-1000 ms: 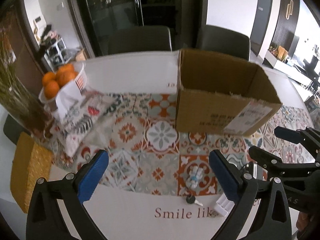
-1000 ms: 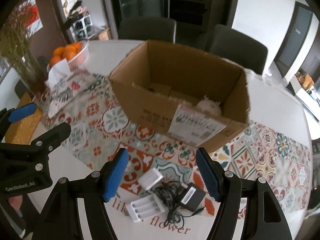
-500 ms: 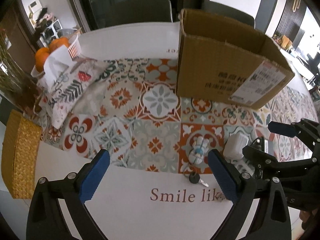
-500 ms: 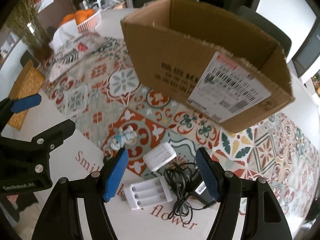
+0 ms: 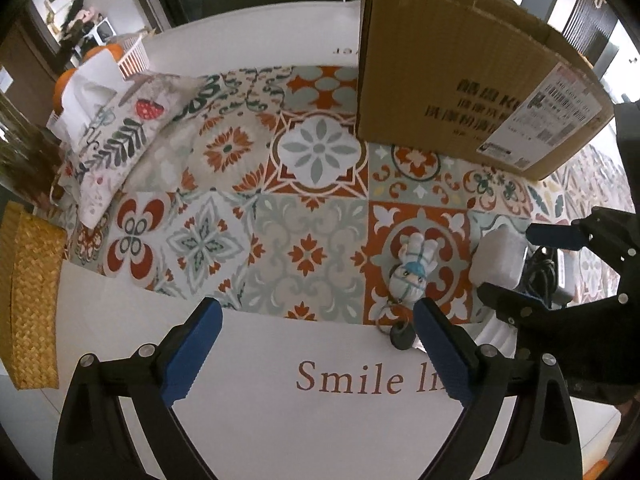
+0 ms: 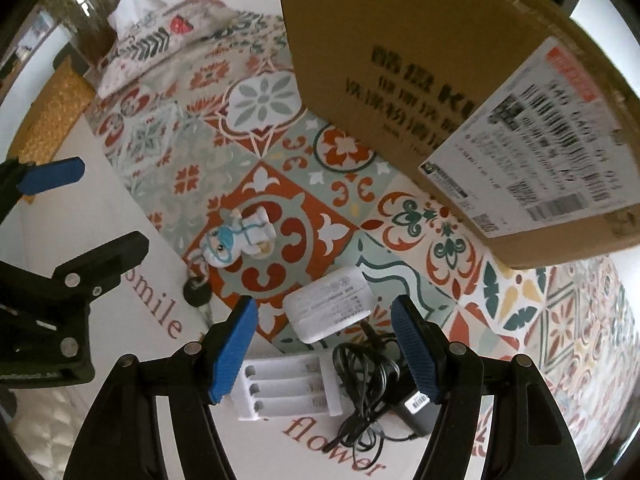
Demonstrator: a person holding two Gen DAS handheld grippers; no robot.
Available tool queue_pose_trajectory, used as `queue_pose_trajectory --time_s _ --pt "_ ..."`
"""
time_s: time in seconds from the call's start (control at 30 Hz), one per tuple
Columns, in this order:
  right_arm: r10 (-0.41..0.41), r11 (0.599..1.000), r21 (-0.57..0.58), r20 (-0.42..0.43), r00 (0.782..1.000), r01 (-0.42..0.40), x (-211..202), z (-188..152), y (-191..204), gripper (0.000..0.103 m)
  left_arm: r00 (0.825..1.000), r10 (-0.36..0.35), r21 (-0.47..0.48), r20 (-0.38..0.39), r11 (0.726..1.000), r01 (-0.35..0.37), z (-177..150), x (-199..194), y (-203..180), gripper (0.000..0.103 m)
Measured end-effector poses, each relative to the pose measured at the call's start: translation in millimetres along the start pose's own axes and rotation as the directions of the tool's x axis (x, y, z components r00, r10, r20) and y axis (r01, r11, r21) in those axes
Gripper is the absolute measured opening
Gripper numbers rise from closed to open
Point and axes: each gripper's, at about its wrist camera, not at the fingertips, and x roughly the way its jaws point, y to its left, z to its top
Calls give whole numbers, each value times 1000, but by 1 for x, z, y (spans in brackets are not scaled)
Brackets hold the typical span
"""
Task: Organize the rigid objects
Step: 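Move both open tools back toward the remaining devices on the table, then grasp the white figurine keychain with the left tool while the right tool grasps the white plug adapter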
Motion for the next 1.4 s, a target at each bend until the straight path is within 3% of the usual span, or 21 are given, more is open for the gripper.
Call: queue_pose_trajectory --time_s 0.43,0.73,1.07,1.4 --pt "4 999 -33 -32 999 -5 23 5 -4 52 999 -4 10 -39 1000 4 -4 17 1 96" --pt "-6 1000 5 12 1000 6 20 -1 -7 51 999 -24 75 -30 997 26 0 16 -3 91" --pt "-30 997 71 91 995 23 -9 -18 -19 51 991 -130 240 -33 961 135 5 13 -28 68" --pt "-40 995 96 102 994 30 -11 -21 -22 51 976 -195 243 -97 946 214 14 39 -40 45"
